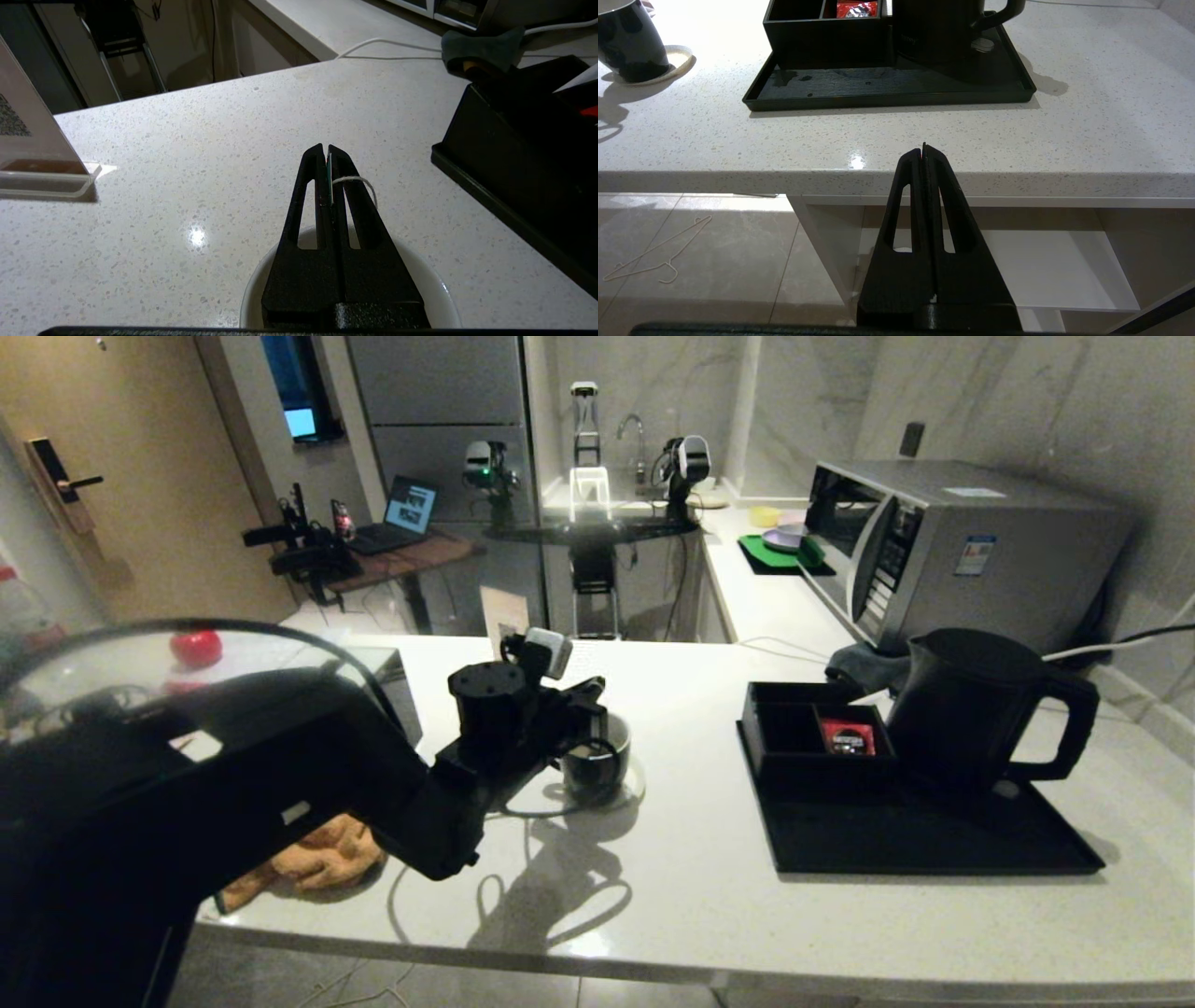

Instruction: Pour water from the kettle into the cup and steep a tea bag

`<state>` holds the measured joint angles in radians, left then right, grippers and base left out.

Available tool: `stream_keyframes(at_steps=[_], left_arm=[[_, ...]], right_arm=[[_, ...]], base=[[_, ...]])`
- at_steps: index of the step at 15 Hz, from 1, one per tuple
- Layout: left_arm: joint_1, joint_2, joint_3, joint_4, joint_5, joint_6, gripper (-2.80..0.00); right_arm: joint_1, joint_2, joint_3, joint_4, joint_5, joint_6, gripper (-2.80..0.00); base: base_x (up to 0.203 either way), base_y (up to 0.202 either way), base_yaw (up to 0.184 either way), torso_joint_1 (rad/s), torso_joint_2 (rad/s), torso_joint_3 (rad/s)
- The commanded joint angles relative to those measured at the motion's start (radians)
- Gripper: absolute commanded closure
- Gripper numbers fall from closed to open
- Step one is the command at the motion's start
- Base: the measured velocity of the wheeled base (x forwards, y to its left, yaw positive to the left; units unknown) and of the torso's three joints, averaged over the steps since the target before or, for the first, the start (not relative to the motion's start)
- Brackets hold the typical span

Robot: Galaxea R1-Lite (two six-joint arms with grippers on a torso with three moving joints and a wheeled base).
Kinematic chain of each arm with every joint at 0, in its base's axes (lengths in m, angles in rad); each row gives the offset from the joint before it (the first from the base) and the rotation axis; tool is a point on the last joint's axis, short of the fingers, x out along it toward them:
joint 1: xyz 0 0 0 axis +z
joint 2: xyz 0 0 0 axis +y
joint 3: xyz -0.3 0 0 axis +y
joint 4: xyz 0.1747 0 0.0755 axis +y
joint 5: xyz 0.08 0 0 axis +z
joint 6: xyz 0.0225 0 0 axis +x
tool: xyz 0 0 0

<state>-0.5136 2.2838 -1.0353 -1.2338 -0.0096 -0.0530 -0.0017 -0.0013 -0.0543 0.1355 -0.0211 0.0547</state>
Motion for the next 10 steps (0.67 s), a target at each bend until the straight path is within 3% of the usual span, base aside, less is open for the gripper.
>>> stream_keyframes(at_steps=[1, 10], left_arm=[[0.000, 0.010, -0.002, -0.007, 0.000, -0.001, 0.00], [-0.002, -0.084, -0.014, -0.005, 0.000, 0.001, 0.00]], right_arm=[[0.000, 0.001, 0.000, 0.001, 0.000, 0.001, 0.00], [0.000, 0.001, -0.001, 0.001, 0.000, 0.001, 0.00]], base=[[0.000, 0.000, 0.000, 0.000, 0.00, 0.000], [0.000, 0.000, 0.000, 0.000, 0.00, 0.000]])
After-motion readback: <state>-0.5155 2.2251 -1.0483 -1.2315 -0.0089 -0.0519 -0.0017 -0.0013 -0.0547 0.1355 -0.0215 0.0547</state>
